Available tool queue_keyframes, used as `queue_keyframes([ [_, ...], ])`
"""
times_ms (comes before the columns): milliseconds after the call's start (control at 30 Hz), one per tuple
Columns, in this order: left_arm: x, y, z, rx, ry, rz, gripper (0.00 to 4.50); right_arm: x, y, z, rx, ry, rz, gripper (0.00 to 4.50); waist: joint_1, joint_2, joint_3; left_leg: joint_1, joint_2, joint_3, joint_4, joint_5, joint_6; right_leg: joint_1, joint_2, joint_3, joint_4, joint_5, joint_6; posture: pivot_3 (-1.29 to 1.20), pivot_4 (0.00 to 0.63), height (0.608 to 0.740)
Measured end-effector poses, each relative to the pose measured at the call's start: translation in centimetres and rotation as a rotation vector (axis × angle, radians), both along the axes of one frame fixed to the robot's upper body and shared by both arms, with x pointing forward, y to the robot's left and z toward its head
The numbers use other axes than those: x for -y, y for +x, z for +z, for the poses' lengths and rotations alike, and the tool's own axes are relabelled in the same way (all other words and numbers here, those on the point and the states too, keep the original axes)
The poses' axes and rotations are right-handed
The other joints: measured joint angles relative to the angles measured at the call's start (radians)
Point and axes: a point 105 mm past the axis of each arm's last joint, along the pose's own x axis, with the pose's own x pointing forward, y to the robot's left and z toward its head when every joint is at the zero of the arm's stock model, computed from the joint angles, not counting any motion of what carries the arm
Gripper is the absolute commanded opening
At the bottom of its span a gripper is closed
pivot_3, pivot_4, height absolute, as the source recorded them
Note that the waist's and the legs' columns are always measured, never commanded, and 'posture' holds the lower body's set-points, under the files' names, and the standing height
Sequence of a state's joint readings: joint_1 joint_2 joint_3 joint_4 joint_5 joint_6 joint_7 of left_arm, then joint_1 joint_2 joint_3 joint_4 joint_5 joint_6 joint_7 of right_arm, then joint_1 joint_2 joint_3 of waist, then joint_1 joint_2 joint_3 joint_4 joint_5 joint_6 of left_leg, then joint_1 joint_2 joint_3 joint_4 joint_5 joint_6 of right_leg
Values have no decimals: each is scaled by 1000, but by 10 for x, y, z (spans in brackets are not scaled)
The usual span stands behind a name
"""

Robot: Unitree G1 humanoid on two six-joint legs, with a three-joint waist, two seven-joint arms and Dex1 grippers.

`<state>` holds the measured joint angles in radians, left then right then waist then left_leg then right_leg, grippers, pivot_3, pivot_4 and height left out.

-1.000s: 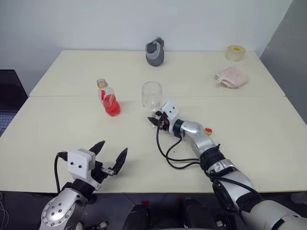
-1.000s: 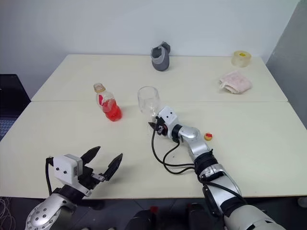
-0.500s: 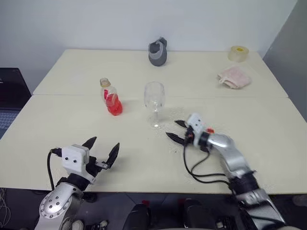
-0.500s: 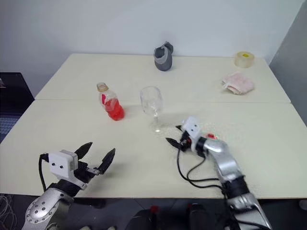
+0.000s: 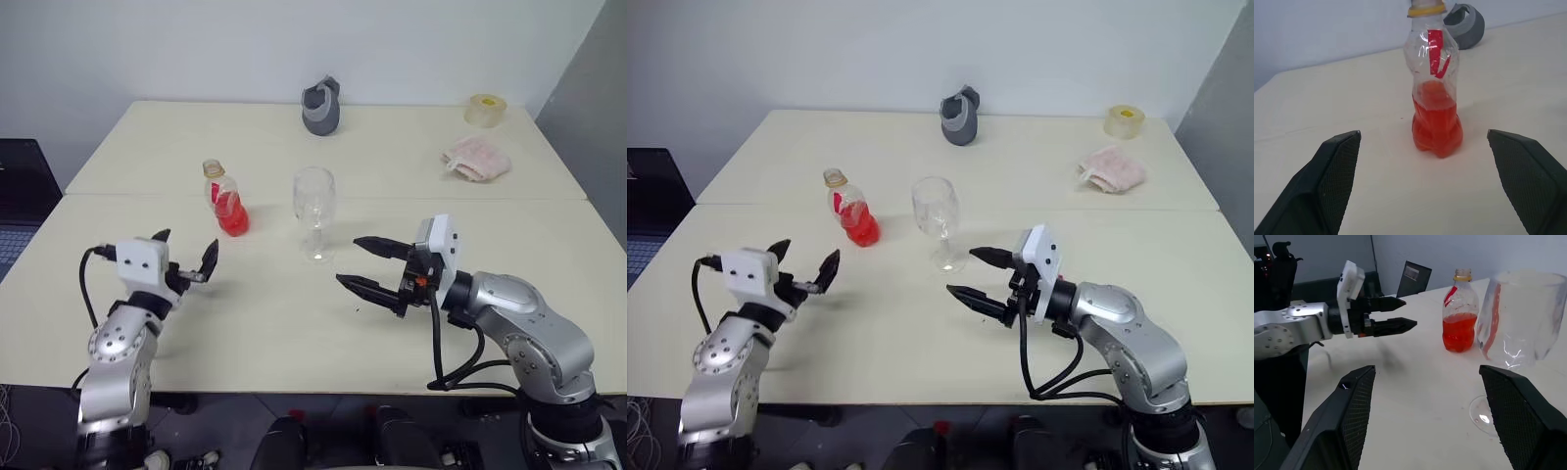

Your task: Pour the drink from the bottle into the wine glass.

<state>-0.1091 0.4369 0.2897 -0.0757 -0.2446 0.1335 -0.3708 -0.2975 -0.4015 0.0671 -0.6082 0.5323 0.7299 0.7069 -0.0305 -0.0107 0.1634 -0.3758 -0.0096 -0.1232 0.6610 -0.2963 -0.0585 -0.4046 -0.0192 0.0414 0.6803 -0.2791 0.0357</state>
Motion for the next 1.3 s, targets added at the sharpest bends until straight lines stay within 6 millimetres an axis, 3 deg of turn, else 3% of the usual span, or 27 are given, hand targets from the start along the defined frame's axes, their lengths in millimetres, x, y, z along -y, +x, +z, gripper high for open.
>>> queue_keyframes([
  [167, 15, 15, 0, -19, 3, -92, 4500, 5, 4, -1, -7, -10, -44, 3619, 0, 0, 0, 0, 0, 0, 0, 0, 0, 0, 0, 0, 0, 0, 0, 0, 150, 740],
  [367, 6, 35, 16, 9, 34, -90, 4500, 8, 5, 2, -17, 7, -65, 3619, -2, 0, 0, 0, 0, 0, 0, 0, 0, 0, 0, 0, 0, 0, 0, 0, 150, 740],
  [600, 0, 48, 13, 0, 21, -75, 4500, 10, 6, 2, -17, 3, -75, 3619, -1, 0, 0, -1, 0, 0, 0, 0, 0, -1, 0, 0, 0, 0, 0, 0, 150, 740],
  [800, -1, 60, -4, -44, 4, -81, 4500, 10, 7, 5, -18, 16, -80, 3619, -1, 0, 0, -1, 0, -1, 1, 0, 0, -1, 0, -1, 0, 0, 0, 0, 150, 740],
  [1067, 7, 87, 11, -1, 11, -112, 4500, 13, 9, 5, -25, 18, -107, 3619, -1, -1, 0, -2, -8, -3, 1, 0, 0, -2, -1, -1, 0, 0, 0, 0, 150, 740],
  [1300, 11, 101, 9, -7, 24, -114, 4500, 15, 11, 5, -24, 15, -128, 3619, -3, -1, 0, -3, -10, -4, 1, 0, 0, -2, -2, -2, 0, 0, 0, 0, 150, 740],
])
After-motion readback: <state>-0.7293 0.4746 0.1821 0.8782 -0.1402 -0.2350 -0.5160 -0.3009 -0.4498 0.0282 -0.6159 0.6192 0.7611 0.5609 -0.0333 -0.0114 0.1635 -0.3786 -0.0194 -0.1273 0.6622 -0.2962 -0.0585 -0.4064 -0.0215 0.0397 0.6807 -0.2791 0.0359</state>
